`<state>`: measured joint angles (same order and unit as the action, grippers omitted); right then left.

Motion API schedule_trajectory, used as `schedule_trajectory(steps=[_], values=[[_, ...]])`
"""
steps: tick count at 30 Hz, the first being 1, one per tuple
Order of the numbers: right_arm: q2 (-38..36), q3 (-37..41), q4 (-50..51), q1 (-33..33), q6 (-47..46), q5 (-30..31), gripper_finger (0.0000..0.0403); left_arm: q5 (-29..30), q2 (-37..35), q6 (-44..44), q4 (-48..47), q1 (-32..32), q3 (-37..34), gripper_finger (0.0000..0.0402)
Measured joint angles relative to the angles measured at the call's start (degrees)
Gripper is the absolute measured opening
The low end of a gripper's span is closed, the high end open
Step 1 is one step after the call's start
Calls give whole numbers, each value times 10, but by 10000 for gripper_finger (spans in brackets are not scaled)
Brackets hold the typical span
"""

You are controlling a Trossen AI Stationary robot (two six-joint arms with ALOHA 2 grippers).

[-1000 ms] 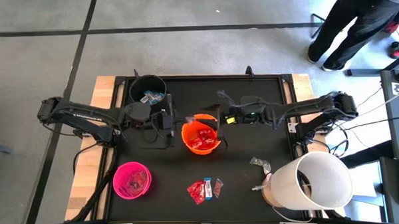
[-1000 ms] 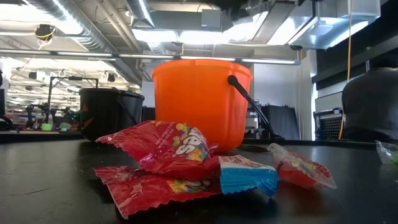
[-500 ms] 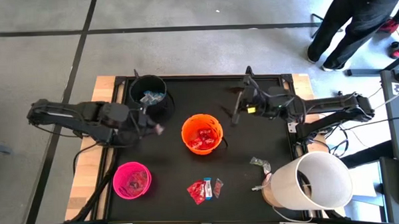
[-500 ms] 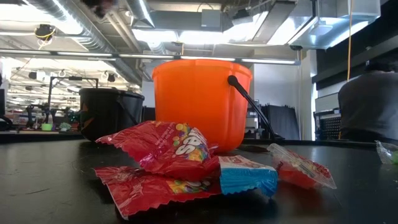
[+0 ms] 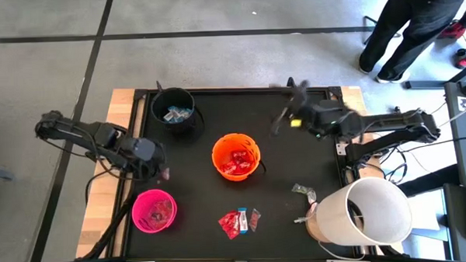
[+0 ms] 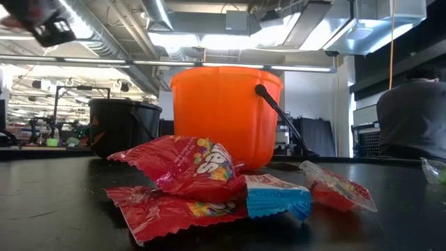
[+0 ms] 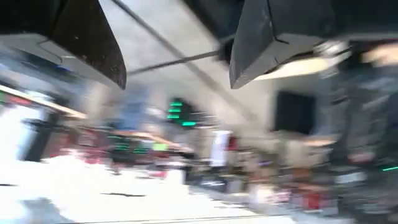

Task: Sort candy
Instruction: Put the transparent candy into the pink bucket

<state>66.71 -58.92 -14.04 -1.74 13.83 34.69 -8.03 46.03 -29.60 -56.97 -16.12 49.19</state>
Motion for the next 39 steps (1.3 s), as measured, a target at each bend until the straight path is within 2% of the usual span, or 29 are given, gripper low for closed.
schedule_trajectory(steps=[3,5,10,13,17,22,25,28,32,35,39], values=[[-33,0,-10,1,2,78,285,-22,16,-54,-7,-25,0,20],[-62,0,5,1,2,73,285,-33,26,-84,-7,-43,0,20],[-135,-1,72,0,1,-117,285,-58,46,-161,-12,-84,1,20],[-171,-1,96,0,11,-180,285,-77,59,-207,-23,-108,20,20],[-192,-1,84,0,29,-183,285,-85,94,-228,-103,-128,82,12],[-191,-1,80,-1,29,-183,285,-22,136,-228,-99,-153,139,9],[-188,-1,83,-1,29,-181,285,-10,152,-228,-74,-159,142,16],[-182,-1,84,-1,29,-178,285,-23,164,-230,-59,-160,142,26],[-174,0,87,-1,29,-178,285,-37,170,-282,-45,-162,142,36],[-169,0,88,-1,29,-178,285,-37,169,-353,-66,-173,143,41],[-161,-1,102,-1,29,-178,285,-37,162,-360,-66,-196,143,44]])
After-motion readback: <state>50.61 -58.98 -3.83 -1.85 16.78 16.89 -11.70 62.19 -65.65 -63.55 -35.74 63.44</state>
